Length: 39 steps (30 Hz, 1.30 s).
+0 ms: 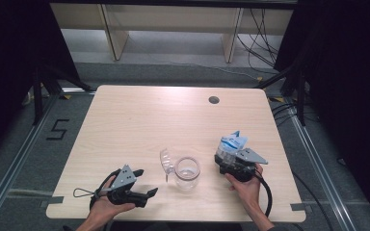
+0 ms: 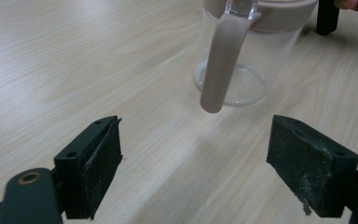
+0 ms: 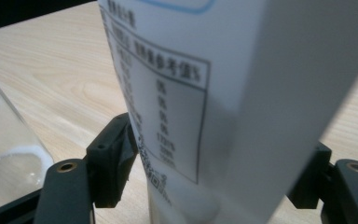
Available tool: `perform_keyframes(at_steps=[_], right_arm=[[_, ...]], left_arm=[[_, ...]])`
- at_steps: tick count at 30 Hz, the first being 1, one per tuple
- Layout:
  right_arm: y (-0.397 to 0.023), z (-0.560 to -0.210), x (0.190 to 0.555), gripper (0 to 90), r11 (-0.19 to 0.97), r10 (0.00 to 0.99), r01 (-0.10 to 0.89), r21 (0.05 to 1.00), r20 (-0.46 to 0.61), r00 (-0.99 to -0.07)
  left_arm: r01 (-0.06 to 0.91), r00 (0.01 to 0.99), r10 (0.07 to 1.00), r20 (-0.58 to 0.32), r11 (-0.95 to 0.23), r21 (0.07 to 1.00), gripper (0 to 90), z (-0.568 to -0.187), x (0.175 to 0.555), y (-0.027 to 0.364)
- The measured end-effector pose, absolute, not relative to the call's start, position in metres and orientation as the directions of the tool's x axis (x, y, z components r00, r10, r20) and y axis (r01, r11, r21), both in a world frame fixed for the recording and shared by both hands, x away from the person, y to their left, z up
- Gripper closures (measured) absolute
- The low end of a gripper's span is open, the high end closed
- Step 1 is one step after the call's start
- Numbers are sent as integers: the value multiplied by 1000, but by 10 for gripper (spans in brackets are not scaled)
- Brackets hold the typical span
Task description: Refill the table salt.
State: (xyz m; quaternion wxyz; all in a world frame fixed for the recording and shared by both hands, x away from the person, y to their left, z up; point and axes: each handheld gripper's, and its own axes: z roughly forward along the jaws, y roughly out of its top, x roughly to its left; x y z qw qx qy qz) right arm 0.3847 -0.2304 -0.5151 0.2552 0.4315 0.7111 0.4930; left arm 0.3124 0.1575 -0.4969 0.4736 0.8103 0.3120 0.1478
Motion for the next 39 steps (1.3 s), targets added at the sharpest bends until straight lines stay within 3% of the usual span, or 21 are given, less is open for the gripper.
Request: perform_keyframes(at_steps=[22,27,39], right_arm=[[-229,-516,387,345,139,866,347,927,57,-497],[-230,-514,384,382,129,867,383,915,83,-491],[-228,-512,384,443,144,864,366,920,64,-500]], left_arm=[[361,761,646,-59,-346,866,170,-497,312,156],[360,766,640,-60,-350,865,170,-497,312,156],[364,764,642,-63,-348,864,173,-497,312,156]])
